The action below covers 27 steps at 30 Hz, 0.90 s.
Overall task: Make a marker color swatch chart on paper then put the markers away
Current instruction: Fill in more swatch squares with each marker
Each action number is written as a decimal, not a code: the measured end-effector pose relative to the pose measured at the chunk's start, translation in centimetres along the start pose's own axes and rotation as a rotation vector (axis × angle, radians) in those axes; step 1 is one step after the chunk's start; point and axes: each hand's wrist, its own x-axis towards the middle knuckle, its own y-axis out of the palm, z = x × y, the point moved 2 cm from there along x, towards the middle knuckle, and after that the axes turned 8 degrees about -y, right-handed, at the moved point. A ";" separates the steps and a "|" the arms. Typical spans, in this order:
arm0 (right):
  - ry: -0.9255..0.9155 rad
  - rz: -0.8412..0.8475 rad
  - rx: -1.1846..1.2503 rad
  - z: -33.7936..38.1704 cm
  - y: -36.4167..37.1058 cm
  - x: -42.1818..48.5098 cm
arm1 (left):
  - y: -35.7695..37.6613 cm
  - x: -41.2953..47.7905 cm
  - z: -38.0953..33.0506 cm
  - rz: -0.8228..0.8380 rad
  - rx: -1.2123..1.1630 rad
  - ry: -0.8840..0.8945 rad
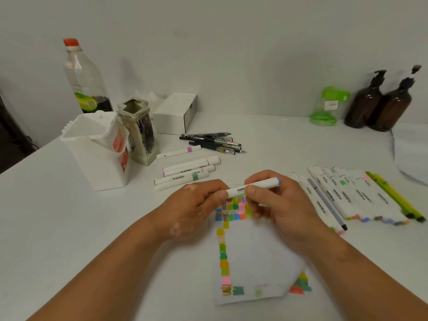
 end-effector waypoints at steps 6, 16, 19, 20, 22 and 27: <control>0.018 0.029 -0.076 -0.5 1.3 -0.5 | 0.8 0.4 -0.4 -0.005 -0.020 0.015; 0.089 -0.126 -0.006 0.1 -0.6 0.0 | 1.3 0.5 1.4 0.052 0.351 -0.038; 0.124 -0.034 -0.074 0.4 -0.2 0.1 | 1.3 0.7 1.5 0.018 0.382 -0.033; 0.124 -0.001 -0.137 0.3 -0.1 0.1 | 1.3 0.7 1.5 0.016 0.386 -0.032; 0.130 0.040 -0.288 0.0 0.0 0.0 | 1.3 0.6 1.5 0.013 0.386 -0.032; 0.133 0.020 -0.397 -0.7 0.4 -0.6 | 1.4 0.6 1.5 0.012 0.385 -0.036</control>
